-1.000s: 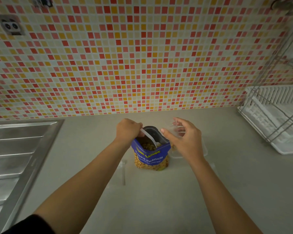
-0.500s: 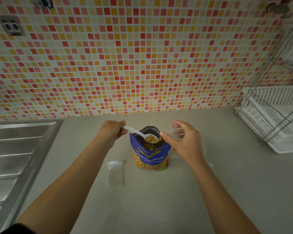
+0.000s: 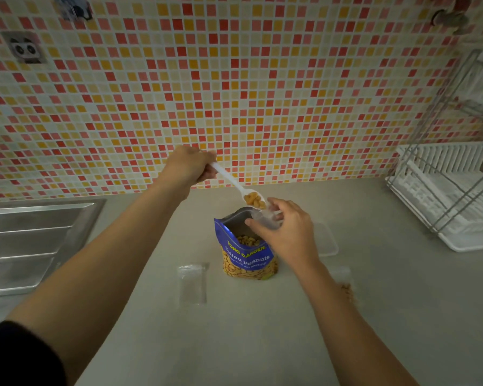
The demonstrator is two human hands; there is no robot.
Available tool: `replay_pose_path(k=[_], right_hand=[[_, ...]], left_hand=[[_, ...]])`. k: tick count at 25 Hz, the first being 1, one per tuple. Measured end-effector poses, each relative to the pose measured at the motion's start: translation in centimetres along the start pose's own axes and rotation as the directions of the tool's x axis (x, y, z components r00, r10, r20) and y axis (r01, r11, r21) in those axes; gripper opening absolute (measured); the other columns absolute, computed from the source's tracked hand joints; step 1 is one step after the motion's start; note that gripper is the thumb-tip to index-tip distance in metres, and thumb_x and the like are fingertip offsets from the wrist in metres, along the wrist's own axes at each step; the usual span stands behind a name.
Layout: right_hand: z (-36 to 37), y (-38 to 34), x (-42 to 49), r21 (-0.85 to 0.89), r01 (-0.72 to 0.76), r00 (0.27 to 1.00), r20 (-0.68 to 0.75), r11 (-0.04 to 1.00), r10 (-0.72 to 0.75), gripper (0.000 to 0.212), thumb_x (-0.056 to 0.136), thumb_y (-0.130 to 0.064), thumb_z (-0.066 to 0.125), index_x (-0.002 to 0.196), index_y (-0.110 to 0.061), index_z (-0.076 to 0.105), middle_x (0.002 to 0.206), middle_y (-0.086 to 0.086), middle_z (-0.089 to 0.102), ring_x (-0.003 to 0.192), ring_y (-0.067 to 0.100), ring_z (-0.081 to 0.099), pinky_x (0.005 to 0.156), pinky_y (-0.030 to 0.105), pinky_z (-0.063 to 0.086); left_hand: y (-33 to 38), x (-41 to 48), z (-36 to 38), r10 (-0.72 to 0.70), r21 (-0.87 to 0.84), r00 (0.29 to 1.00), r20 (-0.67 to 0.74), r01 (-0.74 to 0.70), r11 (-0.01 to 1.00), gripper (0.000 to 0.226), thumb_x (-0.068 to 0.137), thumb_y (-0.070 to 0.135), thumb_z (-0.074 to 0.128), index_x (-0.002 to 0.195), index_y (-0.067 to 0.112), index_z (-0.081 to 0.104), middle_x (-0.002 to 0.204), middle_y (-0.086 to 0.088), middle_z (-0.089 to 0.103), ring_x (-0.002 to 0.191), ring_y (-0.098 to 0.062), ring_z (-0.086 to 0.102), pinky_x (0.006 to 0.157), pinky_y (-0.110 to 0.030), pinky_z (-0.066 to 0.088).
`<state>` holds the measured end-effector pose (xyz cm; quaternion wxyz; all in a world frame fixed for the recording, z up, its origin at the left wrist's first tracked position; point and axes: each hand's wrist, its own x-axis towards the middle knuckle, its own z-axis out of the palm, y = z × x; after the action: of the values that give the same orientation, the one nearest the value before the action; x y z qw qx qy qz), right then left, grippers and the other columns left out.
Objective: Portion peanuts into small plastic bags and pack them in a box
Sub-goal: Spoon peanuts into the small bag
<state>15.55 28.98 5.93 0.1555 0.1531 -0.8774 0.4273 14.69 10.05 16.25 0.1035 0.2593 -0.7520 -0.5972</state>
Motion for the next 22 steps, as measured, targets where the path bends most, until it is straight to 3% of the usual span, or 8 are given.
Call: replay_pose_path(k=[2,4,7,12,15,18,20,22], right_hand=[[0.1,-0.5,0.2,0.029,-0.018,1.000,-0.017,0.999,0.018,0.058,0.065,-0.050,0.077,0.111,-0.018,0.064,0.097,-0.003,0.066,0.076,0.009,0.058,0.069,0.028,0.052],[0.2,-0.9,0.3,0.048,-0.034,0.999,-0.030,0.998,0.035,0.056,0.066,-0.050,0.076,0.112,-0.019,0.063,0.097,-0.003,0.066,0.078,0.010,0.059,0.072,0.032,0.054],[0.2,-1.0,0.4,0.058,-0.043,0.998,-0.039,0.997,0.046,0.057,0.067,-0.048,0.076,0.115,-0.019,0.062,0.100,-0.001,0.066,0.082,0.011,0.059,0.075,0.034,0.054],[0.0,0.1,0.1,0.082,-0.079,0.995,-0.049,0.994,0.083,0.066,0.066,-0.051,0.076,0.120,-0.015,0.060,0.105,0.000,0.066,0.085,0.013,0.061,0.077,0.037,0.055],[-0.4,0.7,-0.1,0.115,-0.133,0.989,-0.056,0.984,0.140,0.066,0.066,-0.049,0.077,0.120,-0.014,0.060,0.106,0.000,0.066,0.083,0.009,0.059,0.073,0.030,0.055],[-0.8,0.8,-0.2,0.142,-0.147,0.986,-0.055,0.979,0.156,0.066,0.068,-0.047,0.076,0.122,-0.014,0.059,0.108,-0.001,0.066,0.082,0.005,0.058,0.067,0.015,0.049],[-0.9,0.6,-0.1,0.159,-0.148,0.986,-0.054,0.976,0.159,0.065,0.068,-0.047,0.076,0.122,-0.015,0.059,0.105,-0.004,0.064,0.082,0.004,0.057,0.065,0.011,0.046],[-1.0,0.4,0.0,0.179,-0.149,0.986,-0.052,0.973,0.161,0.064,0.069,-0.047,0.076,0.122,-0.015,0.059,0.102,-0.008,0.061,0.082,0.004,0.057,0.065,0.011,0.046]], left_hand=[[1.5,-1.5,1.1,0.174,0.146,0.984,0.023,-0.175,0.974,0.018,0.092,0.022,0.056,0.091,0.007,0.064,0.072,-0.005,0.064,0.060,-0.011,0.061,0.058,-0.019,0.052],[2.9,-3.1,1.7,0.355,0.295,0.932,0.079,-0.362,0.884,0.018,0.092,0.025,0.055,0.085,0.012,0.064,0.071,-0.002,0.064,0.062,-0.009,0.063,0.060,-0.019,0.053],[4.3,-3.9,1.0,0.490,0.407,0.868,0.084,-0.479,0.778,0.018,0.092,0.028,0.055,0.083,0.015,0.064,0.068,0.001,0.064,0.060,-0.007,0.063,0.057,-0.015,0.050],[1.6,-1.7,-1.0,0.375,0.333,0.927,0.006,-0.355,0.874,0.019,0.092,0.024,0.056,0.090,0.009,0.067,0.076,-0.004,0.067,0.064,-0.012,0.063,0.059,-0.017,0.050],[-3.2,-1.3,0.6,0.349,0.398,0.920,0.179,-0.393,0.829,0.020,0.092,0.027,0.055,0.087,0.011,0.066,0.076,-0.002,0.064,0.067,-0.013,0.059,0.057,-0.018,0.044],[-7.0,-1.2,2.9,0.310,0.518,0.870,0.383,-0.481,0.707,0.026,0.092,0.031,0.053,0.095,0.009,0.067,0.087,-0.003,0.060,0.080,-0.012,0.052,0.067,-0.022,0.037],[-8.6,-0.5,3.9,0.260,0.549,0.868,0.422,-0.473,0.690,0.028,0.092,0.032,0.053,0.099,0.009,0.067,0.097,-0.008,0.064,0.088,-0.016,0.055,0.067,-0.021,0.038],[-9.4,0.1,4.1,0.218,0.568,0.882,0.417,-0.440,0.696,0.030,0.092,0.032,0.052,0.101,0.008,0.066,0.097,-0.011,0.067,0.083,-0.017,0.057,0.059,-0.017,0.039]])
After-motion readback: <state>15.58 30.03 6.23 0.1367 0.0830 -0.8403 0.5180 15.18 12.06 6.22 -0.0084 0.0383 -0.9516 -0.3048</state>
